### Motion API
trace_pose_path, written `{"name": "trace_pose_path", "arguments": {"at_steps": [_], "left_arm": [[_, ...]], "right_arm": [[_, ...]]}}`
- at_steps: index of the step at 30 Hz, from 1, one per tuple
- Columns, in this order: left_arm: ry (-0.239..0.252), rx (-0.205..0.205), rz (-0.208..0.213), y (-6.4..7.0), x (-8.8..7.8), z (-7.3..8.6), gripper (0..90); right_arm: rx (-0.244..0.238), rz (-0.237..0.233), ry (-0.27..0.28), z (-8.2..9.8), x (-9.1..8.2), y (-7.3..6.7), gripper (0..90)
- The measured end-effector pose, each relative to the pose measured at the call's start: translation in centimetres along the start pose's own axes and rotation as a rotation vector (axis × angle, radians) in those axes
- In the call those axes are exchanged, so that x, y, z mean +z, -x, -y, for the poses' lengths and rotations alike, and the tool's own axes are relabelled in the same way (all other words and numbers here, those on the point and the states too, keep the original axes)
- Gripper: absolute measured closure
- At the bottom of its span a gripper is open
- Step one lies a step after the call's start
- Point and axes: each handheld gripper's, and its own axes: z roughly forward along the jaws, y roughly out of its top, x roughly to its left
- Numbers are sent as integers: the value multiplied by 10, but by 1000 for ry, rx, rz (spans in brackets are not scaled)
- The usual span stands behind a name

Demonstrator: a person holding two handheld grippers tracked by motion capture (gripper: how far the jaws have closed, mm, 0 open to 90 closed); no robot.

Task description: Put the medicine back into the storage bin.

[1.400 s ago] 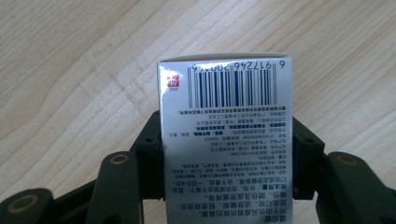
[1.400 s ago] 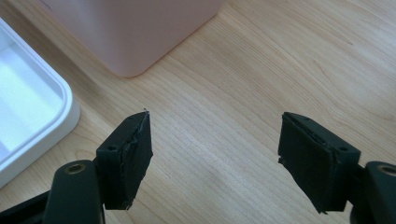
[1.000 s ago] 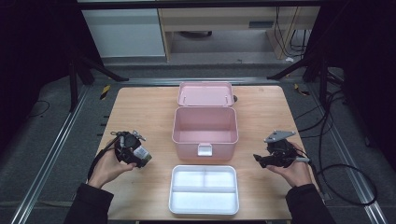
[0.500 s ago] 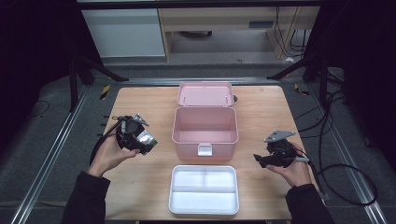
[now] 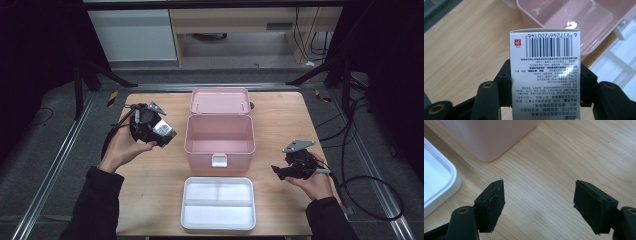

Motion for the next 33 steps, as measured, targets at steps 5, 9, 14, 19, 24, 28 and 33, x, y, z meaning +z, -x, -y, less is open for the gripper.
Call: {"name": "trace_pose_path", "arguments": {"at_steps": [5, 9, 14, 19, 24, 28, 33], "left_arm": [[32, 8, 11, 3, 2, -15, 447], [37, 19, 18, 6, 6, -27, 447], [51, 34, 33, 11, 11, -40, 447], [57, 48, 43, 16, 20, -52, 447], [51, 64, 63, 20, 35, -63, 447], [41, 83, 77, 25, 47, -72, 447], [38, 92, 102, 33, 61, -83, 446]], "right_arm": [[0, -1, 0, 0, 0, 0, 251], [-1, 2, -1, 0, 0, 0, 251], [-3, 1, -2, 0, 1, 0, 250], [-4, 1, -5, 0, 2, 0, 249], [-12, 1, -12, 0, 3, -1, 247], [-10, 0, -11, 0, 3, -1, 247], [-3, -3, -15, 3, 5, 1, 247]]}}
